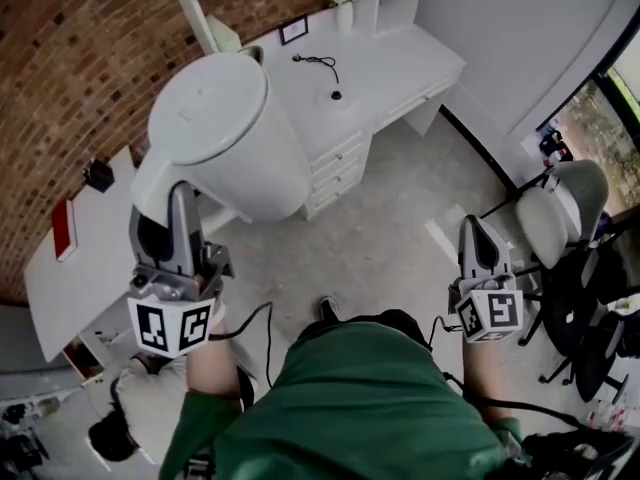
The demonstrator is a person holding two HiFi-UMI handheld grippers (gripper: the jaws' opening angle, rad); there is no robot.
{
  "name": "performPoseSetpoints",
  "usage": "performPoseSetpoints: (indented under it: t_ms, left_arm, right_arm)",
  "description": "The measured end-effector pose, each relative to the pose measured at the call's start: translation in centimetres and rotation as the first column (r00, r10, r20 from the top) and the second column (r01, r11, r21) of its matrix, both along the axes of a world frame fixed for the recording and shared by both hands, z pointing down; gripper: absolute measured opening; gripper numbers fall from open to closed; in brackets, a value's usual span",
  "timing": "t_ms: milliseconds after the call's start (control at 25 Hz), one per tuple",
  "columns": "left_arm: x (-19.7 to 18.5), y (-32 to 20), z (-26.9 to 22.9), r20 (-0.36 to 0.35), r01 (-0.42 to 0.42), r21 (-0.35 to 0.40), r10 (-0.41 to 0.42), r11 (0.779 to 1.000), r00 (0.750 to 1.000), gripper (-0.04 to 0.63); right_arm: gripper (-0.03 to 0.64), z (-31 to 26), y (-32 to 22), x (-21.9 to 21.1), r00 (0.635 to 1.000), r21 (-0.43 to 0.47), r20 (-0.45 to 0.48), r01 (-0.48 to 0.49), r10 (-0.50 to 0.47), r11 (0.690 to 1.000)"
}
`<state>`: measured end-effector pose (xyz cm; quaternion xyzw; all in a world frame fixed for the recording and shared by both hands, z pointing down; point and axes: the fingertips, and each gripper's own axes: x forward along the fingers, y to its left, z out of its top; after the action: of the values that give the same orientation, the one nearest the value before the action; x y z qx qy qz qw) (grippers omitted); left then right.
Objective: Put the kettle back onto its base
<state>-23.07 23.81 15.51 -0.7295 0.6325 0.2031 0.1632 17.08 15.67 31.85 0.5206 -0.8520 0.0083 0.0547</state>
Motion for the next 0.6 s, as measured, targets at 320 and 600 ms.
performPoseSetpoints:
  t_ms: [320, 600]
  left_arm:
    - [-2.7, -7.3, 1.9, 0.014, -0.018, -0.037, 0.019, 0.999, 1.0, 0.144]
    - [-2.2, -12.5, 2.7, 0.01, -0.019, -0.041, 0.019, 0.999, 1.0, 0.144]
  right_arm:
    - [0.021, 0.6, -3.5, -3.0, 0.999, -0.041, -0.039, -0.028, 0.026, 0.999]
    - [0.021, 2.1, -8.5, -3.9, 1.0, -0.052, -0.023, 0.0, -0.001, 0.999]
